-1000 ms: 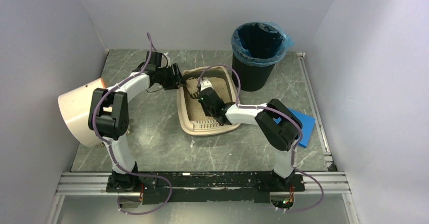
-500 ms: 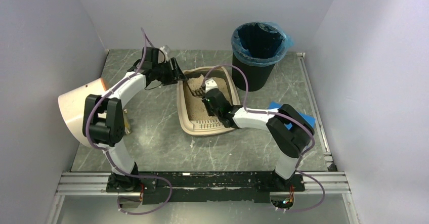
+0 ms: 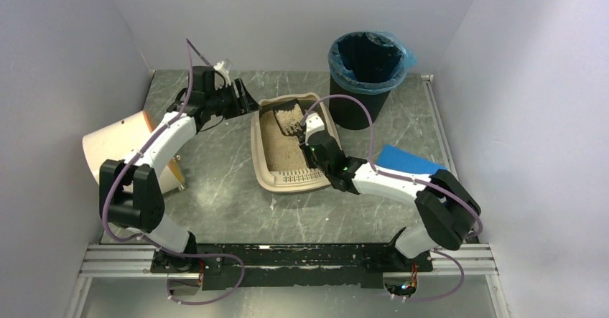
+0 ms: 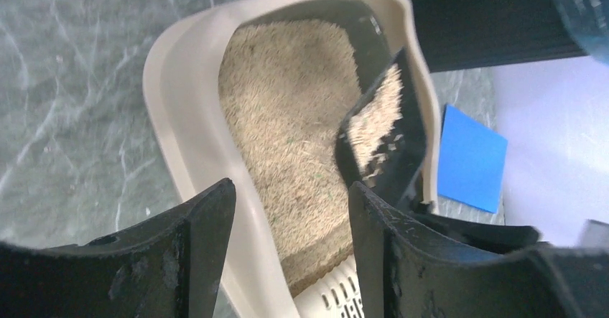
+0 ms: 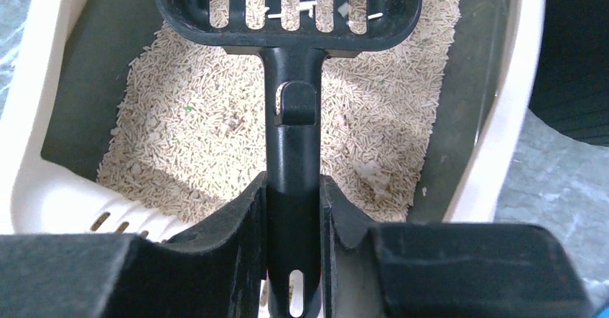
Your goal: Clean the litter box
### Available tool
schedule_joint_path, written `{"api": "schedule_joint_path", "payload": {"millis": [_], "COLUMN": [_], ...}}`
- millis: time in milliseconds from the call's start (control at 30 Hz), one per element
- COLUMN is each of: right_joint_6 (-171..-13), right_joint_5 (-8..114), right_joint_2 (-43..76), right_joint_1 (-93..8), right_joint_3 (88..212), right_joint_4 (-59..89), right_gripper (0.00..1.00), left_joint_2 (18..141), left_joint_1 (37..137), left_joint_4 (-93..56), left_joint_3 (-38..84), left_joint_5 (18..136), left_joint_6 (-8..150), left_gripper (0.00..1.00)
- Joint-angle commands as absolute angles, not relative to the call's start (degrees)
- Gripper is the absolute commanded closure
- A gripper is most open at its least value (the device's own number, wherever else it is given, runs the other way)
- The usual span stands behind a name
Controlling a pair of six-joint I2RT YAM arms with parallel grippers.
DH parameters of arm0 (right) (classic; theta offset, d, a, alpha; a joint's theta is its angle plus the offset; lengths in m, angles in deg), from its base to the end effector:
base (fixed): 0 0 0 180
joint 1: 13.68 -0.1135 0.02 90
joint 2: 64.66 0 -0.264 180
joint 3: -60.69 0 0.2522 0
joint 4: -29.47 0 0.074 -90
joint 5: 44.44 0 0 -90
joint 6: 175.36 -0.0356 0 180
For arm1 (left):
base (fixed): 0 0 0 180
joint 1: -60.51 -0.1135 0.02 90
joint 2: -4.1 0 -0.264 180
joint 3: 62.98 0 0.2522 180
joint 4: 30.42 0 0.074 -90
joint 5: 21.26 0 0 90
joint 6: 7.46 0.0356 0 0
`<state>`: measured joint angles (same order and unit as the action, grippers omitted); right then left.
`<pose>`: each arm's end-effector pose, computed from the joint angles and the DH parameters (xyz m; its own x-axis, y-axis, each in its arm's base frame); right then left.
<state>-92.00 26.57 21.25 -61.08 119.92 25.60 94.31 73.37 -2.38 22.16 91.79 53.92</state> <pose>0.2246 0.2271 0.2089 -0.4003 -0.2738 -0.8745 -0.4632 0.8839 -0.0647 0.3494 -0.0941 0.2969 -0.7187 -0.2880 -0.6328 0.2054 0.7816 -0.5890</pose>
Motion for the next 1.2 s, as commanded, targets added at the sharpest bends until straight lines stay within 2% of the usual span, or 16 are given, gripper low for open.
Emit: {"api": "schedule_joint_path", "payload": {"millis": [0, 467, 867, 1067, 1167], "right_joint_6": [-90.6, -89.25, -85.83, -85.84, -82.89], "right_joint_5": [23.78, 18.41, 7.0, 8.19, 3.49], "right_joint_2": [17.28, 14.86, 14.93, 14.17, 15.39], "right_joint_1": [-61.92, -66.01, -70.42, -70.56, -71.98], "right_joint_3": [119.78, 121.89, 121.27, 122.15, 122.29], "right_joint_4": [23.42, 13.58, 12.57, 12.26, 12.12], "right_gripper": [1.0, 1.0, 1.0, 1.0, 1.0], "left_joint_2": [92.74, 90.83, 91.18, 91.7, 91.61], "left_joint_1": [73.51, 73.51, 73.51, 73.43, 73.35], "left_joint_4": [-3.05, -0.14, 1.29, 1.35, 1.58], "left_joint_3": [18.06, 15.46, 14.97, 15.27, 15.56], "left_joint_5": [90.49, 88.89, 87.21, 87.48, 87.3], "left_joint_6": [55.1, 58.07, 59.1, 58.98, 59.16], "left_gripper": [0.36, 0.36, 0.36, 0.36, 0.36]}}
